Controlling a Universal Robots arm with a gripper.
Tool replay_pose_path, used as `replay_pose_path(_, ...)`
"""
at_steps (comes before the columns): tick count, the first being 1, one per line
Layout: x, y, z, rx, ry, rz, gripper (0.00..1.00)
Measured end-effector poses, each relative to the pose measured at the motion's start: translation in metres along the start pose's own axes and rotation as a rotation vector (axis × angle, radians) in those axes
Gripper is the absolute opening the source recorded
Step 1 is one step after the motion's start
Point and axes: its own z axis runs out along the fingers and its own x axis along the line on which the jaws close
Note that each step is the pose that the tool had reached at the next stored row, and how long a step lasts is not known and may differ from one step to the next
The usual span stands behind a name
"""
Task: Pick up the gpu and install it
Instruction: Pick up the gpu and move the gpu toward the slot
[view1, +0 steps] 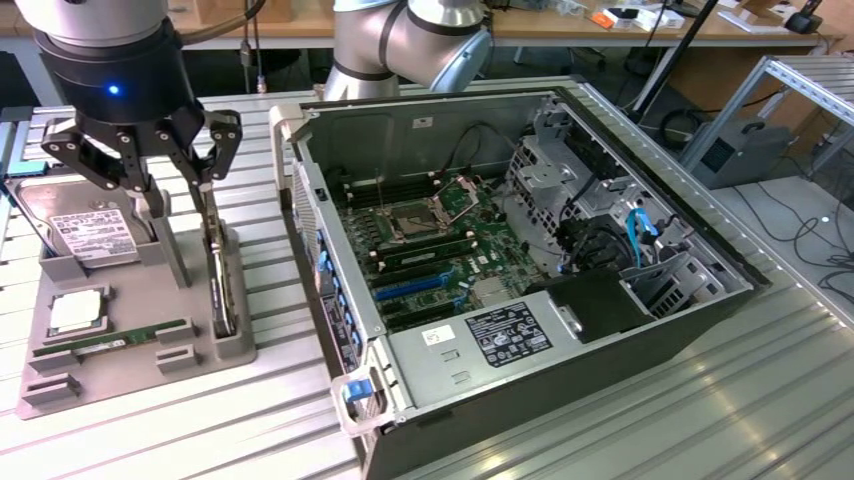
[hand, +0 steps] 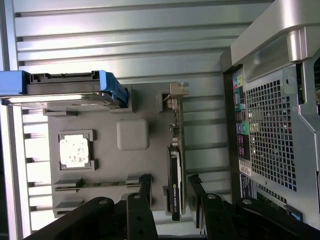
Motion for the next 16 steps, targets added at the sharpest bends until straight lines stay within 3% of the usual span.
replay_pose_path(16,0.0003,-0.0002,0.0038,0.0,0.0,0.0,0.42)
